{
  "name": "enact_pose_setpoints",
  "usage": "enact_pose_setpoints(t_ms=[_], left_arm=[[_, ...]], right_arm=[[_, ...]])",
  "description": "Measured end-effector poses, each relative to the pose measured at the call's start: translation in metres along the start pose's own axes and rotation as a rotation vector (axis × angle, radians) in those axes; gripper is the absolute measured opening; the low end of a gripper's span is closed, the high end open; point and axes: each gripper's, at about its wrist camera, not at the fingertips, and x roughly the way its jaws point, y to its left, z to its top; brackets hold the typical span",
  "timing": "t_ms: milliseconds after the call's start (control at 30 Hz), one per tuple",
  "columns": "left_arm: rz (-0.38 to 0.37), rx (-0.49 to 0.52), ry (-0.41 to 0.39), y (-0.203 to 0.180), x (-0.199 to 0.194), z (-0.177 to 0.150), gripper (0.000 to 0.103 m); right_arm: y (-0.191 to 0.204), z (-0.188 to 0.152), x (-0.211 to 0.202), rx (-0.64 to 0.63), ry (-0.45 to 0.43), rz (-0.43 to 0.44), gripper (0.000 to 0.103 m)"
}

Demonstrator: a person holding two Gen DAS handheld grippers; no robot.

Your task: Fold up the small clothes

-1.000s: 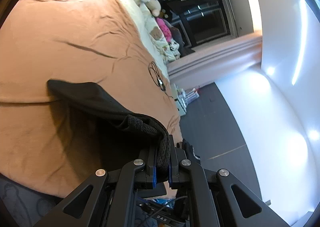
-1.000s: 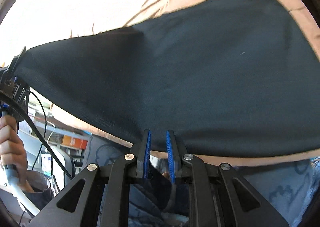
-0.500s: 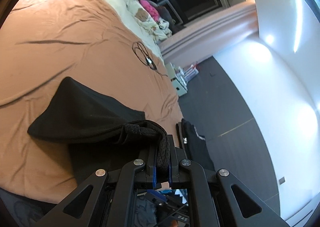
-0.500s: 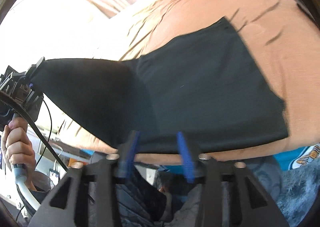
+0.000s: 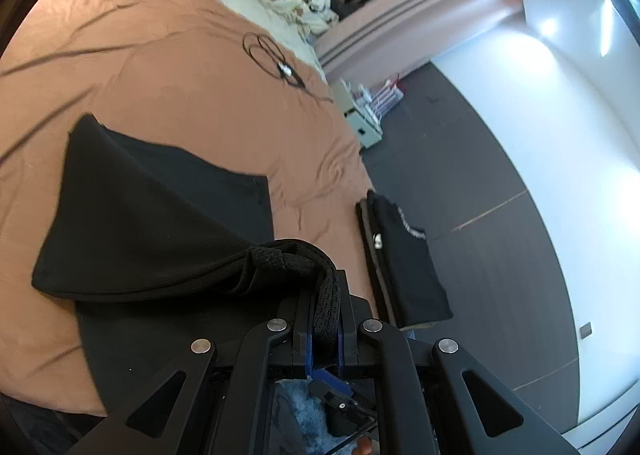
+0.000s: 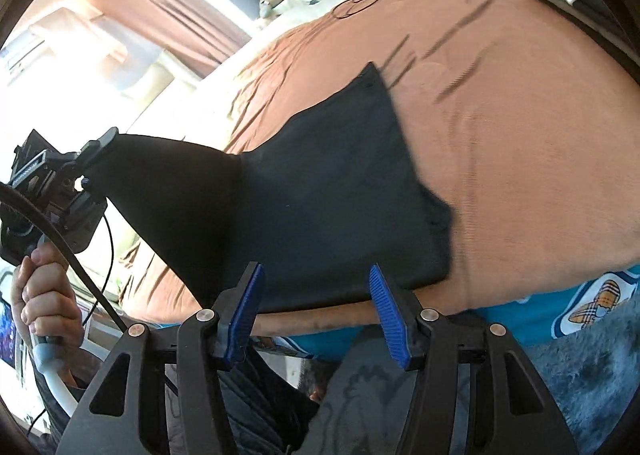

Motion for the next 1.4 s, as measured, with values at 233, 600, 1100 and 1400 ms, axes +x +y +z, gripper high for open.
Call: enact_pose_setpoints(t_ms=[233,600,1100,1400], left_arm=[[0.030,0.023,0.096,-0.013,0.053,-0.017,0.008],[0.075,0.032,0.222,-0.017,0.104,-0.044,0.059],[0.213,-0.020,0.171,0.040,0.057,-0.039,0.061],[0.327,-0.047,0.159,0.084,0.027,-0.044,0.061]], right_arm=[[-0.034,-0.003,-0.021,0.049,-0.023,0.002,0.053],[-0.056,-0.003,-0.036,0.072,-0.015,0.002,0.053],[-0.025,0.014,-0.020,-0.122,0.021,-0.056,0.053],[0.014,0.021,0.006,-0.395,0.104,-0.216,0.053]])
